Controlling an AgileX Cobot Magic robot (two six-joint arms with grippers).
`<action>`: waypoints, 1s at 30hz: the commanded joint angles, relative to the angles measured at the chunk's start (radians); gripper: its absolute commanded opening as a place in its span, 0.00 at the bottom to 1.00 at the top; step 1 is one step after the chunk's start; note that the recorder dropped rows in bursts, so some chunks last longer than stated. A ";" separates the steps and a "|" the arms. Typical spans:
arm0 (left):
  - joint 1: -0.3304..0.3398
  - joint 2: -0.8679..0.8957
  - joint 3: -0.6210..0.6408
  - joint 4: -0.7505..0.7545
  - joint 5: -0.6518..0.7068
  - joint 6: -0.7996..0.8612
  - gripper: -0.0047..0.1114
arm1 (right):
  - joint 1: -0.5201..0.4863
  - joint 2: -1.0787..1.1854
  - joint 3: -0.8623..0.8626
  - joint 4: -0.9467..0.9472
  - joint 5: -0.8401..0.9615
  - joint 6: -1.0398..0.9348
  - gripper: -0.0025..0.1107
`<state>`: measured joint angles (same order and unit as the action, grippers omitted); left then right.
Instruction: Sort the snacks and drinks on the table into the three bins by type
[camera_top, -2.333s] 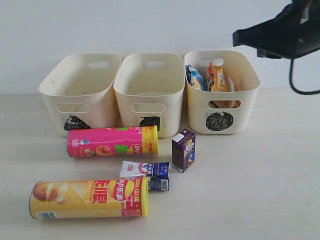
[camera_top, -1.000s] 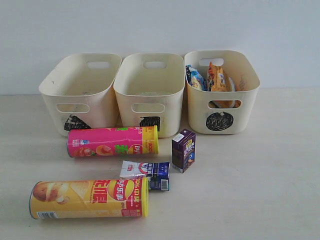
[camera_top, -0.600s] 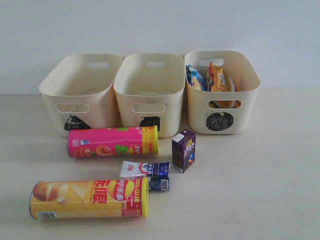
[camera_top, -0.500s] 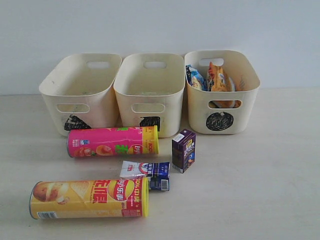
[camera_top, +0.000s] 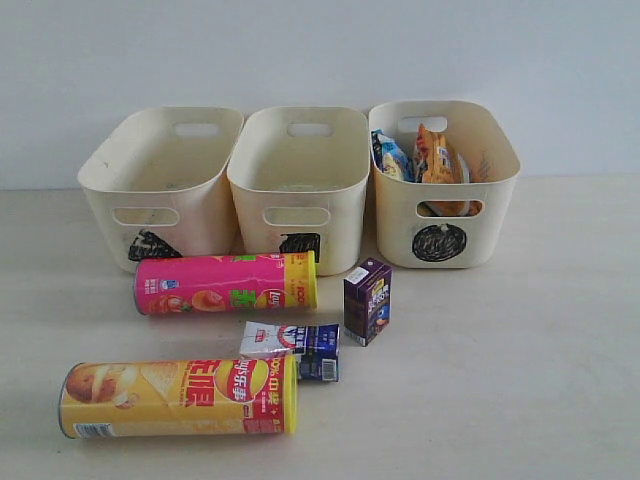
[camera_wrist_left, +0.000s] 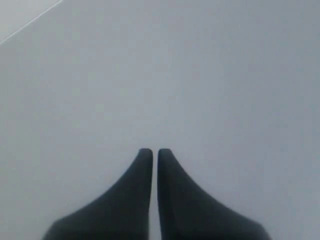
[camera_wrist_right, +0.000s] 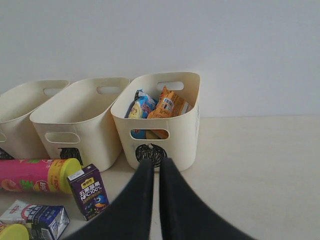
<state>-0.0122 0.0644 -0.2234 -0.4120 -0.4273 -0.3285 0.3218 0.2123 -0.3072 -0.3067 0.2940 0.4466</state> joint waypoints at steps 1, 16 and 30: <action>0.002 0.088 -0.158 0.273 -0.006 -0.087 0.08 | -0.003 0.000 0.006 -0.002 0.004 -0.011 0.04; -0.082 0.587 -0.742 0.444 1.314 0.431 0.08 | -0.003 0.000 0.006 0.007 0.009 -0.009 0.04; -0.179 1.010 -0.845 0.035 1.648 0.907 0.08 | -0.003 0.000 0.006 0.006 0.024 -0.003 0.04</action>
<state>-0.1352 1.0151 -1.0463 -0.4042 1.1999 0.5470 0.3218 0.2123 -0.3072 -0.3028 0.3146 0.4466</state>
